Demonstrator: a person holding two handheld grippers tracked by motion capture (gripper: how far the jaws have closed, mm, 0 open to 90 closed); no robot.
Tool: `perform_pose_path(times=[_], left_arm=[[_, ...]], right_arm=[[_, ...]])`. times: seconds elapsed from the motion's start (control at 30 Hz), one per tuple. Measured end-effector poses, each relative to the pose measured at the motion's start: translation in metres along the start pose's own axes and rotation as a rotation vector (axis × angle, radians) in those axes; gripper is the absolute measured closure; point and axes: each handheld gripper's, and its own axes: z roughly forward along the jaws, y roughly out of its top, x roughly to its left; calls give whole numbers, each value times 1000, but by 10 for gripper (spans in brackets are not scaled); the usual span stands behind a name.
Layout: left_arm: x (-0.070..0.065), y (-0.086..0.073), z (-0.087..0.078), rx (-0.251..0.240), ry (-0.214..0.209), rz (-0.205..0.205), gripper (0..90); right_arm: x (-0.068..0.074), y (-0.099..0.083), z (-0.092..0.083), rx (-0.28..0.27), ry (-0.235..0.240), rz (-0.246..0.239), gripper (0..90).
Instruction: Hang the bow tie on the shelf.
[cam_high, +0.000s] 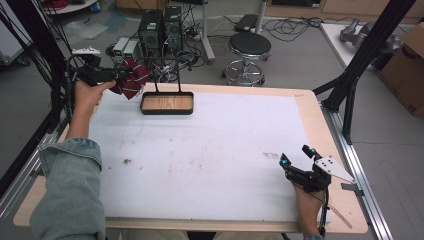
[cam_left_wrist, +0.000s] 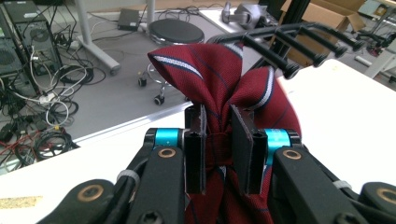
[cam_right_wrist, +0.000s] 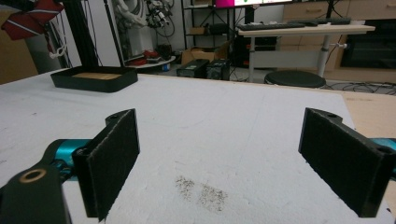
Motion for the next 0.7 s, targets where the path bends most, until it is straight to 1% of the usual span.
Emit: perform_pose_path(times=[0.13,0.17,0.23,0.3,0.4,0.5,0.53,0.6,0.7], left_arm=[[-2,-3,5,13,14,12,756],[-3,-6,8,18,26,17,756],[-3,-7,9,21,27,19,756],[-4,-10,12,26,38,23,756],[-5,-13,16,23,51,27,755],[-7,-15,20,19,60,44,755],[-9,-16,23,16,70,53,755],[-10,-16,24,13,72,57,754],[-11,-18,27,3,87,67,753]], right_arm=[[0,0,0,2,-2,0,115],[0,0,0,3,-2,2,115],[0,0,0,1,0,-1,115],[0,0,0,1,0,0,115],[0,0,1,2,-1,-1,115],[0,0,1,1,-1,1,115],[0,0,1,2,-1,0,115],[0,0,1,1,-1,1,115],[0,0,1,2,1,0,115]])
